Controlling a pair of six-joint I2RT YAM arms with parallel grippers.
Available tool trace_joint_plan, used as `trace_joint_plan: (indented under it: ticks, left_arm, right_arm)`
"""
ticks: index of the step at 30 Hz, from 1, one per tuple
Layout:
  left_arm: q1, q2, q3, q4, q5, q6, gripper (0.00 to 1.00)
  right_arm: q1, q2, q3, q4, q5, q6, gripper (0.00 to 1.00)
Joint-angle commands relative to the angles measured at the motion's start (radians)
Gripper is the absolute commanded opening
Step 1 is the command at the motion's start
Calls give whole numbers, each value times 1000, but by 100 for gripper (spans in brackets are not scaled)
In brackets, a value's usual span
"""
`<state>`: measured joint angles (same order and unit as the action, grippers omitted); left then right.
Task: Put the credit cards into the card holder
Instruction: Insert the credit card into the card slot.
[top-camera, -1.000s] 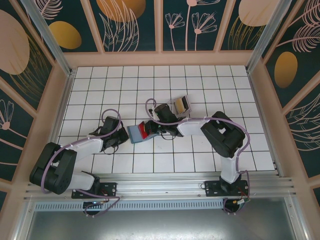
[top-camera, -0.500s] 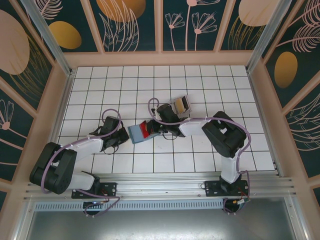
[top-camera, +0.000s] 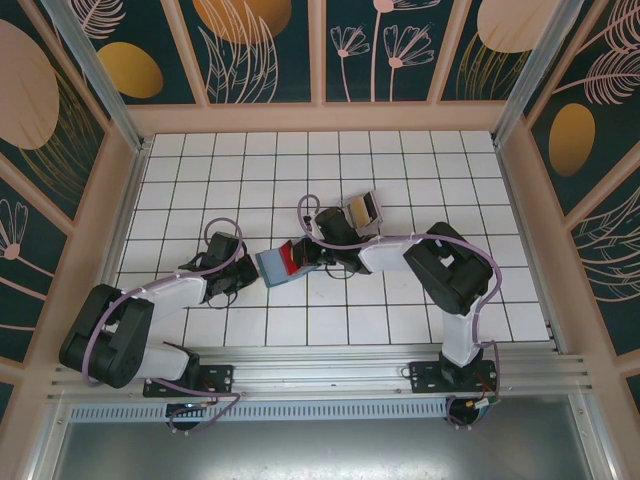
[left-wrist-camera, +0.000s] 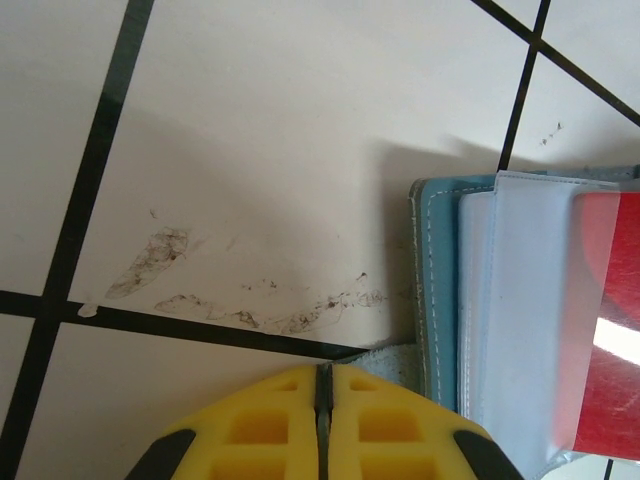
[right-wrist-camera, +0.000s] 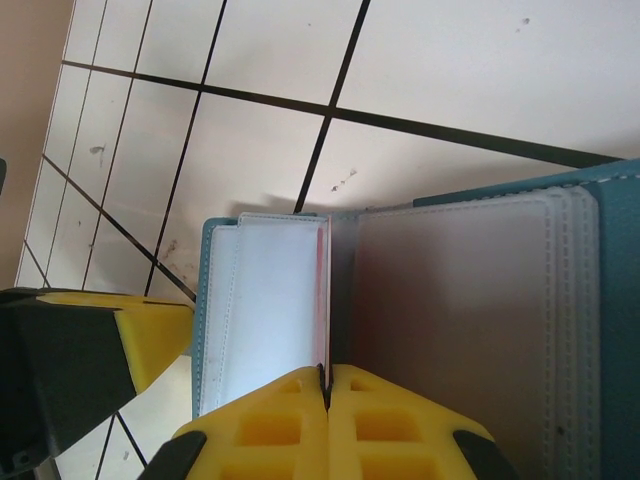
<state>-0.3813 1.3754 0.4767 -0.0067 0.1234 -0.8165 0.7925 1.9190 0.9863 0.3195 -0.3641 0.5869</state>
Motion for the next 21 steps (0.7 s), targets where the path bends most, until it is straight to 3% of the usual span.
trace_joint_plan:
  ticks: [1,14,21]
  left_arm:
    - [-13,-6,-11,-46,36,7,6]
    - [-13,0,-5,-42,41,8,6]
    - [-13,-13,-19,-39,39,2,5]
  right_arm:
    - [11,23,-20,7,-14,-2,0]
    - [75,23,-18,-56,137,7,0]
    - [25,-31,-79,28,106,69,0]
